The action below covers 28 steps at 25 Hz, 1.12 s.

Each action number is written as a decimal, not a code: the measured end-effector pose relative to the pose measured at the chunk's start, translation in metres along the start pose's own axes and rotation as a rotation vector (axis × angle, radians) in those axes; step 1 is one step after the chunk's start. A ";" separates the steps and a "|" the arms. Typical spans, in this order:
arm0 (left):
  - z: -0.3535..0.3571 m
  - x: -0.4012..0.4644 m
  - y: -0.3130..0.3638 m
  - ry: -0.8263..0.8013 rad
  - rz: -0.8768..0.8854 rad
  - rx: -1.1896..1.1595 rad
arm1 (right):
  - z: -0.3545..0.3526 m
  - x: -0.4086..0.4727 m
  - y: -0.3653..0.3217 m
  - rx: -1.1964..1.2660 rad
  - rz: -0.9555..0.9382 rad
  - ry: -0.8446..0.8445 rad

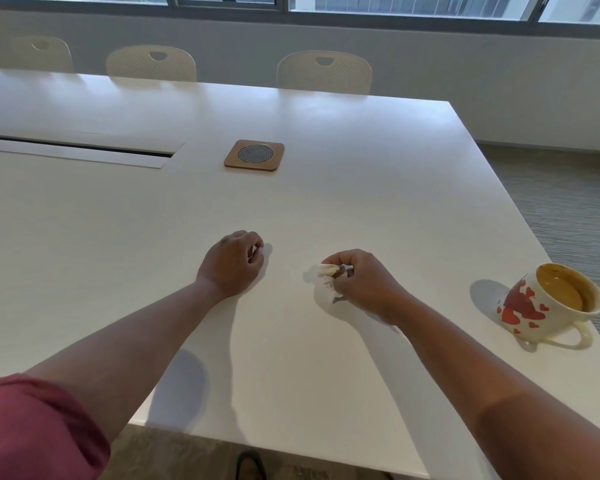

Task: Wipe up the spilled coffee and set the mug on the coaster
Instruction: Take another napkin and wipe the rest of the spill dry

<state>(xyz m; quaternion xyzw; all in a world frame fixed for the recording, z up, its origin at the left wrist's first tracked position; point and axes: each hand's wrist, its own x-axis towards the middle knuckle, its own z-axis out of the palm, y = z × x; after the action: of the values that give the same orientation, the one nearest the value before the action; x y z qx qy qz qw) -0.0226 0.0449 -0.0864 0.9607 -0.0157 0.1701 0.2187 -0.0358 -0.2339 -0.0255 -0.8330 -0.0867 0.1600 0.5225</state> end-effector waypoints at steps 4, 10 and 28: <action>0.000 0.000 0.000 0.001 0.000 0.002 | 0.000 0.001 0.003 -0.405 -0.142 -0.027; 0.001 0.000 0.001 0.004 -0.014 0.003 | 0.004 0.012 0.013 -0.434 -0.240 0.282; -0.003 0.001 0.004 0.016 0.002 0.021 | 0.040 0.004 -0.014 -0.512 -0.309 -0.112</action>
<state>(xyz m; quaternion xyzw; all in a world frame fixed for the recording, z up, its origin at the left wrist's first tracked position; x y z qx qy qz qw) -0.0229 0.0423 -0.0823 0.9616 -0.0130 0.1779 0.2085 -0.0465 -0.1924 -0.0297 -0.9045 -0.2784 0.0972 0.3080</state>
